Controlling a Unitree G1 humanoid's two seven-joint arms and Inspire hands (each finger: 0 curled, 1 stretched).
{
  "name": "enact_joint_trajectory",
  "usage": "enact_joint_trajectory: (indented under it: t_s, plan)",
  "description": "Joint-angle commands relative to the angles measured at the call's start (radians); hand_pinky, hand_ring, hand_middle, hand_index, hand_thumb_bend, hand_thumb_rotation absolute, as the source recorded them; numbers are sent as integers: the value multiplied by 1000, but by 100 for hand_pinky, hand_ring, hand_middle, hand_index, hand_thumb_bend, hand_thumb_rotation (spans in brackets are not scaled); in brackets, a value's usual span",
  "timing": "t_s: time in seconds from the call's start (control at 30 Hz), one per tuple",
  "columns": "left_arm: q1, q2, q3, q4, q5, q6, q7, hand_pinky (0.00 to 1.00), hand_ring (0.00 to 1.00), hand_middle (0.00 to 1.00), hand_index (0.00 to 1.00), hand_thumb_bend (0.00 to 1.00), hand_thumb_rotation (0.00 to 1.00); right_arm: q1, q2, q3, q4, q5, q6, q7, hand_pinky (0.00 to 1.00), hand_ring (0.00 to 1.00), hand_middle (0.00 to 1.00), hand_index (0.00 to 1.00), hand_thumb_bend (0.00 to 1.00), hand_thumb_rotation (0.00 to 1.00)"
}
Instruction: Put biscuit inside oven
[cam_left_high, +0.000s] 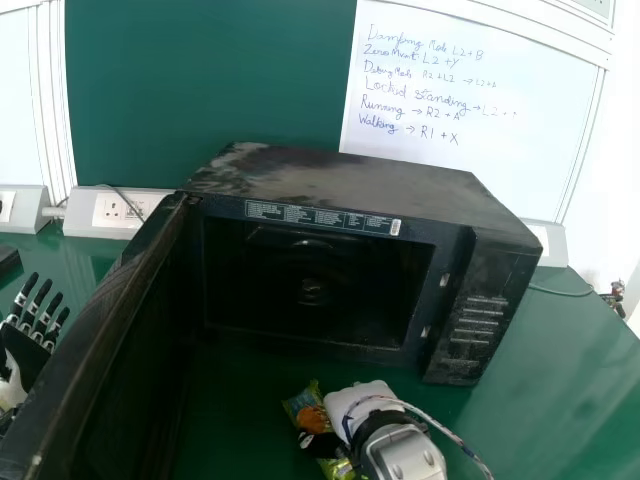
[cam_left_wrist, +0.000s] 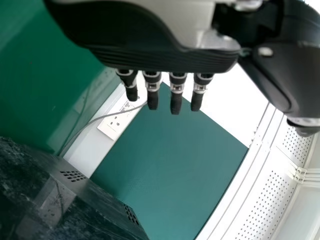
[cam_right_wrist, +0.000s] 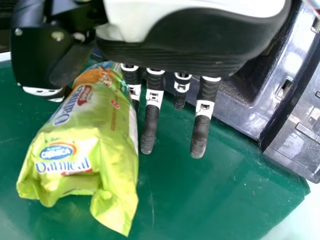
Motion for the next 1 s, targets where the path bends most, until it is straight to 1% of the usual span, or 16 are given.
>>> enact_joint_trajectory:
  t_s: [0.0, 0.07, 0.13, 0.17, 0.2, 0.3, 0.37, 0.47, 0.57, 0.7, 0.97]
  plan:
    - [-15, 2, -7, -9, 3, -6, -3, 85, 91, 93, 96, 82, 44, 54, 1, 4, 22, 53, -18, 50, 43, 54, 62, 66, 59, 9]
    - [-14, 1, -7, -10, 3, -5, -1, 85, 91, 93, 96, 82, 43, 56, -8, -16, -3, 83, -25, 37, 42, 53, 60, 65, 59, 8]
    - [-16, 0, -7, -9, 6, -6, 3, 85, 91, 93, 96, 82, 43, 56, -22, -35, -27, 112, -42, 22, 37, 48, 56, 64, 60, 7]
    - [-17, 0, -7, -7, 8, -7, 2, 85, 91, 93, 95, 83, 43, 54, -22, -46, -35, 122, -42, 22, 30, 41, 52, 65, 58, 4]
    - [-18, 1, -7, -4, 8, -7, 0, 85, 91, 93, 96, 83, 43, 48, -18, -56, -44, 126, -37, 31, 21, 31, 49, 67, 56, 1]
    - [-19, 1, -7, -1, 6, -7, -2, 85, 91, 93, 96, 83, 44, 21, 3, -80, -65, 121, -17, 69, 10, 17, 47, 70, 55, 0]
    - [-22, -3, -5, -3, 0, -3, 8, 85, 91, 92, 95, 83, 43, 9, 9, -95, -79, 125, -17, 74, 8, 16, 47, 71, 55, 0]
    - [-21, 1, -7, -1, 3, -3, 4, 84, 90, 92, 95, 83, 43, -1, 14, -117, -94, 135, -18, 67, 9, 17, 47, 72, 55, 0]
    - [-19, 3, -9, -2, 13, -5, 3, 85, 91, 93, 96, 82, 44, -10, 11, -131, -95, 143, -21, 53, 9, 17, 47, 71, 55, 0]
    - [-19, 2, -7, -3, 10, 0, 8, 86, 91, 93, 95, 82, 44, -24, 16, -148, -92, 153, -15, 48, 11, 21, 47, 69, 55, 0]
    - [-21, 0, -8, 3, 11, -3, 3, 85, 91, 93, 96, 82, 43, -69, 23, -158, -76, 147, -14, 50, 10, 18, 47, 69, 55, 0]
